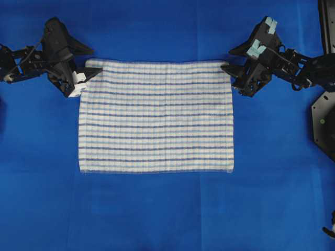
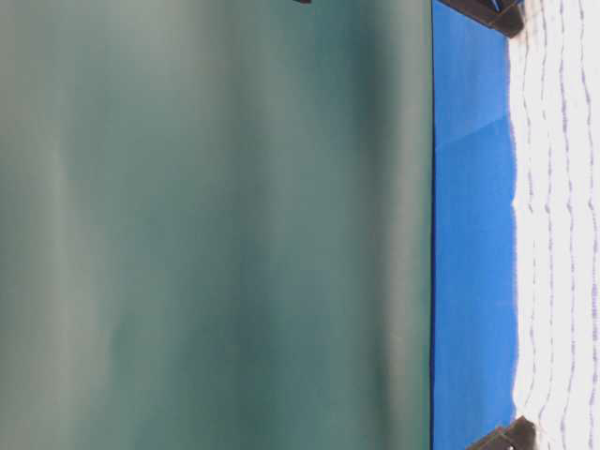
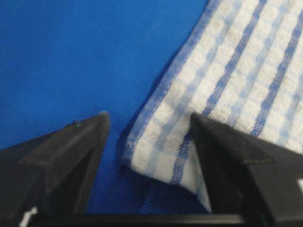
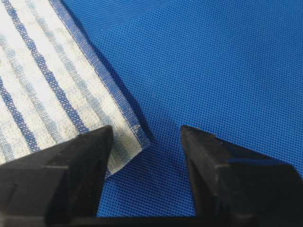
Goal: Fold the blue towel.
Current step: 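Grasp the top left and right corners of the striped towel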
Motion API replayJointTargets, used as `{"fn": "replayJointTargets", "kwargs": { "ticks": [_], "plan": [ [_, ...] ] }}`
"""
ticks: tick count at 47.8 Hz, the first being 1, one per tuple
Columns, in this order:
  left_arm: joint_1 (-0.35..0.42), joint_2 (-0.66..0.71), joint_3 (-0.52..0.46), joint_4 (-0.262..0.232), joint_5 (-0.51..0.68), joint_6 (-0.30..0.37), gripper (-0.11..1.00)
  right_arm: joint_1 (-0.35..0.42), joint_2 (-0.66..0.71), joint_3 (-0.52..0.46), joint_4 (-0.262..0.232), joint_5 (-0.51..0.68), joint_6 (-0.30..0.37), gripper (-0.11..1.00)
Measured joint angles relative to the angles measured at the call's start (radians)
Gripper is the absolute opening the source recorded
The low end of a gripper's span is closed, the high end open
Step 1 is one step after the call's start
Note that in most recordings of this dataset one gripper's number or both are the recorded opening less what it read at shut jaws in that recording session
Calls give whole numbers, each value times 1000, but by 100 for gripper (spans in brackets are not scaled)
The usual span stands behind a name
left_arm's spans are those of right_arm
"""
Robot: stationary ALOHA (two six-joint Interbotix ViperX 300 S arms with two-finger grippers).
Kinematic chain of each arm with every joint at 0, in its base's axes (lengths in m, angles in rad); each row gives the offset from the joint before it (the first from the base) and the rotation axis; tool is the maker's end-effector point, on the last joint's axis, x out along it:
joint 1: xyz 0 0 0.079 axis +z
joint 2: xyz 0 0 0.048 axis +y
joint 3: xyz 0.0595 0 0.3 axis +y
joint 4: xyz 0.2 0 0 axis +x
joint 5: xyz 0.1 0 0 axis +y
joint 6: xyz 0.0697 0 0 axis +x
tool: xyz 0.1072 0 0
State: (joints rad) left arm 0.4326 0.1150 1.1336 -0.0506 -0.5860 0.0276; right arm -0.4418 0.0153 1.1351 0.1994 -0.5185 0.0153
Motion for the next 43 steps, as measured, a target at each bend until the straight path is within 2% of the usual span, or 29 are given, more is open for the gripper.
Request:
{"fn": "replayJointTargets", "kwargs": {
  "ticks": [8, 13, 28, 43],
  "plan": [
    [-5, 5, -3, 2, 0, -5, 38, 0, 5, -2, 2, 0, 0, 21],
    [-11, 5, -3, 0, 0, -5, 27, 2, 8, -2, 0, 0, 2, 5],
    [-23, -8, -3, 0, 15, 0, 6, 8, 6, -3, 2, 2, 0, 5],
    [-25, -156, 5, 0, 146, 8, 5, 12, -129, -3, 2, 87, -8, 5]
  ]
}}
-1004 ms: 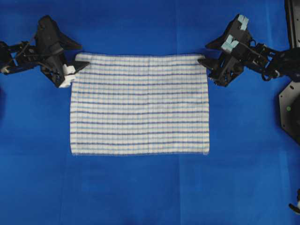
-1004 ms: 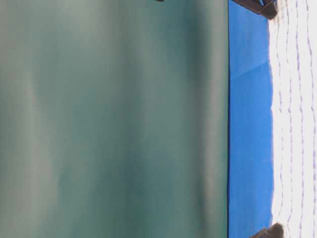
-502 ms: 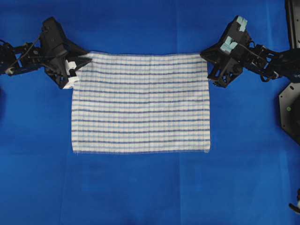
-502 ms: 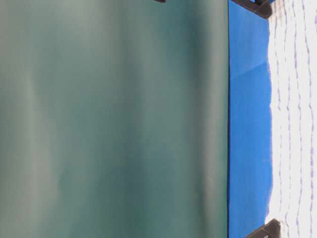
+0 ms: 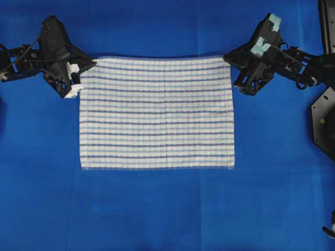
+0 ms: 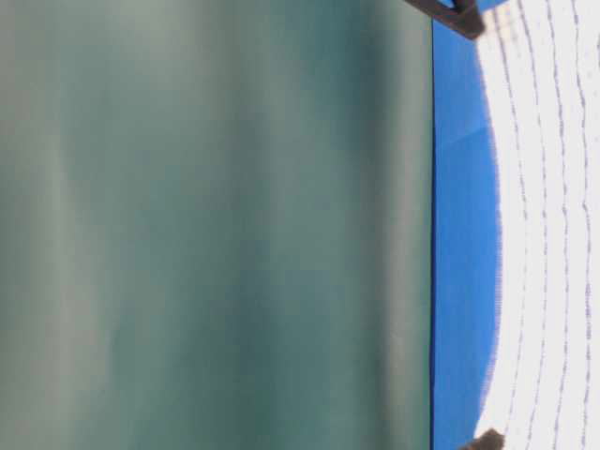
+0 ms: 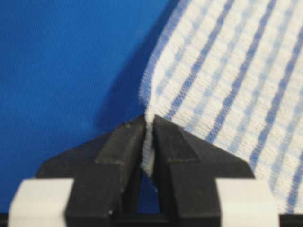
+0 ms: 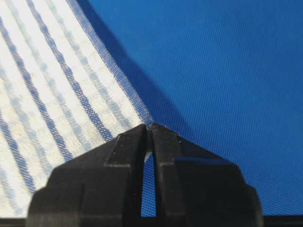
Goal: Fold the blue towel.
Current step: 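Grasp the top left and right corners of the striped towel, then pull both corners down toward the bottom edge, folding the towel in half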
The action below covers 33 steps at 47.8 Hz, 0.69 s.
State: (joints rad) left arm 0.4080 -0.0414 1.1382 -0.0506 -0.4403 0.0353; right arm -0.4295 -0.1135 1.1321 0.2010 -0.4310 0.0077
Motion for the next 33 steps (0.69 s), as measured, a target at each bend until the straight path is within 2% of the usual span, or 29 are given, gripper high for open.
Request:
{"fn": "replayJointTargets", "kwargs": {
  "ticks": [10, 20, 33],
  "plan": [
    [-14, -78, -2, 2, 41, 3, 5, 0, -63, 3, -2, 34, 0, 5],
    [-21, -92, -2, 2, 52, 2, 5, 5, -67, 3, -2, 37, 0, 5],
    [-80, -141, 8, 2, 63, -5, 5, 60, -110, 6, 0, 74, 6, 5]
  ]
}}
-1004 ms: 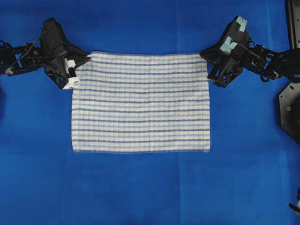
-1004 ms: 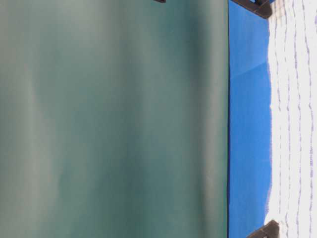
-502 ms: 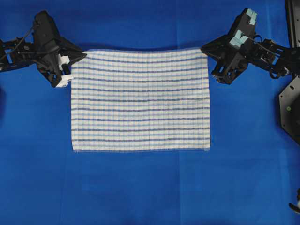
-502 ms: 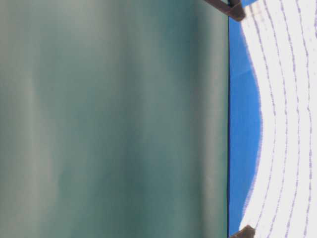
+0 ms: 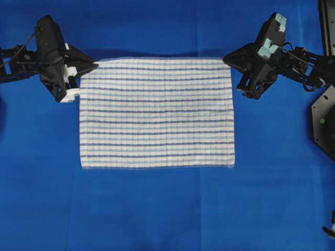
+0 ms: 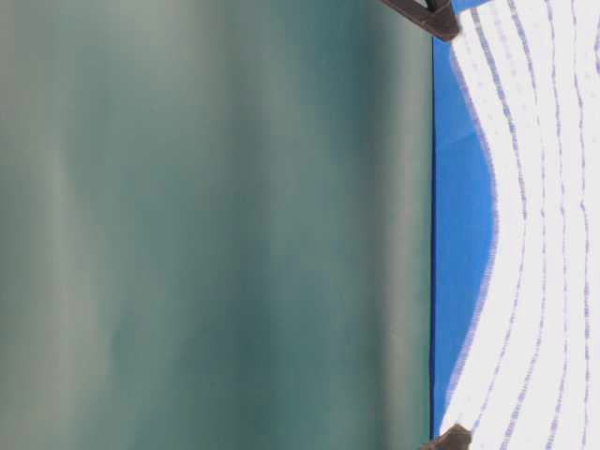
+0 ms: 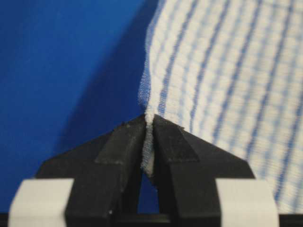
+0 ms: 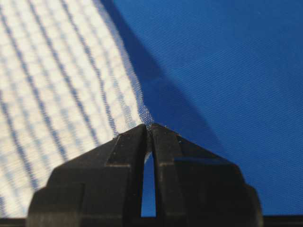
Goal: Fold the blue towel.
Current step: 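Pull both corners down toward the bottom edge, folding the towel in half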
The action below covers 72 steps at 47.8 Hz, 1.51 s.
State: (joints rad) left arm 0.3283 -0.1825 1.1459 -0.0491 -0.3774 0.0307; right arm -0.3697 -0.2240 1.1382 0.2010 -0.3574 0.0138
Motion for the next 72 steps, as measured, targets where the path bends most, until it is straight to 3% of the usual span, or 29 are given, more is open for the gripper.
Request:
{"fn": "replayJointTargets", "kwargs": {
  "ticks": [13, 30, 40, 51, 61, 72],
  "plan": [
    [-121, -112, 25, 0, 60, -28, 5, 106, -140, 20, 60, 104, 3, 5],
    [-316, -172, 51, 0, 71, -146, 5, 336, -275, 69, 229, 155, 5, 5],
    [-437, -166, 51, 0, 71, -207, 5, 466, -261, 71, 287, 170, 5, 5],
    [-522, -149, 41, 0, 71, -224, 5, 537, -213, 67, 313, 173, 5, 5],
    [-529, -107, 8, 0, 69, -225, 6, 549, -178, 58, 313, 176, 2, 5],
    [-529, -74, -6, 0, 78, -225, 30, 549, -156, 48, 313, 190, 0, 5]
  ]
}}
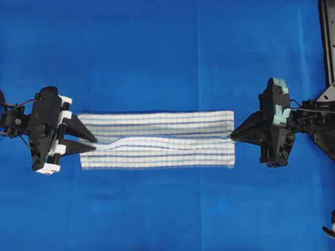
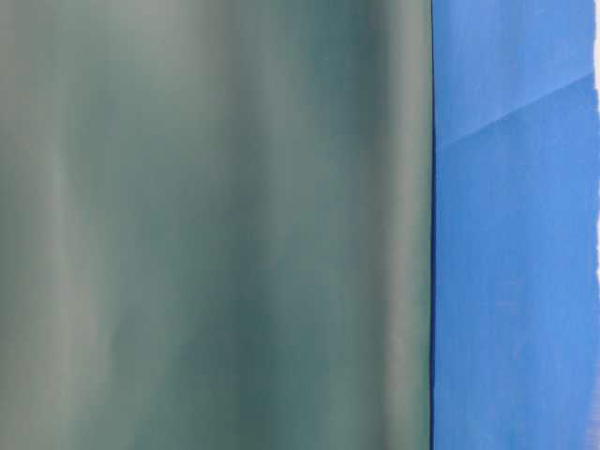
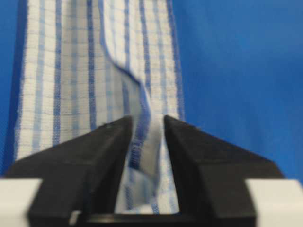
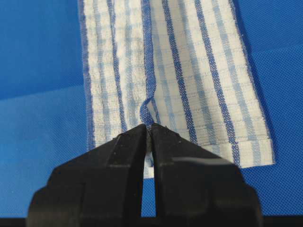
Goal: Fold the blue towel.
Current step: 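Pull both corners down toward the bottom edge, folding the towel in half, then release, then regrasp the folded strip's left and right ends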
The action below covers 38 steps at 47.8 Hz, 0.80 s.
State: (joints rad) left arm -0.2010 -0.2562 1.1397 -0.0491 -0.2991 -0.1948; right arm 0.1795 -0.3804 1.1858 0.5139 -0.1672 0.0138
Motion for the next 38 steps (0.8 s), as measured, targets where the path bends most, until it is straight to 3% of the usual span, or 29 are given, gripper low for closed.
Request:
{"fn": "replayJointTargets", "kwargs": {
  "ticks": [5, 14, 18, 28, 38],
  "plan": [
    [0, 2, 0, 0, 0, 0, 41, 0, 3, -2, 0, 2, -2, 16],
    [0, -3, 0, 0, 12, 0, 42, 2, 5, -3, 2, 2, -5, 72],
    [5, -8, 0, 0, 23, 0, 42, 3, 5, -3, -3, 2, -11, 91],
    [37, -15, 2, 0, 35, 9, 42, -8, 5, -3, -15, 0, -14, 85],
    [95, -15, 0, 0, 37, 43, 42, -86, 3, -3, -18, -2, -41, 85]
  ]
}}
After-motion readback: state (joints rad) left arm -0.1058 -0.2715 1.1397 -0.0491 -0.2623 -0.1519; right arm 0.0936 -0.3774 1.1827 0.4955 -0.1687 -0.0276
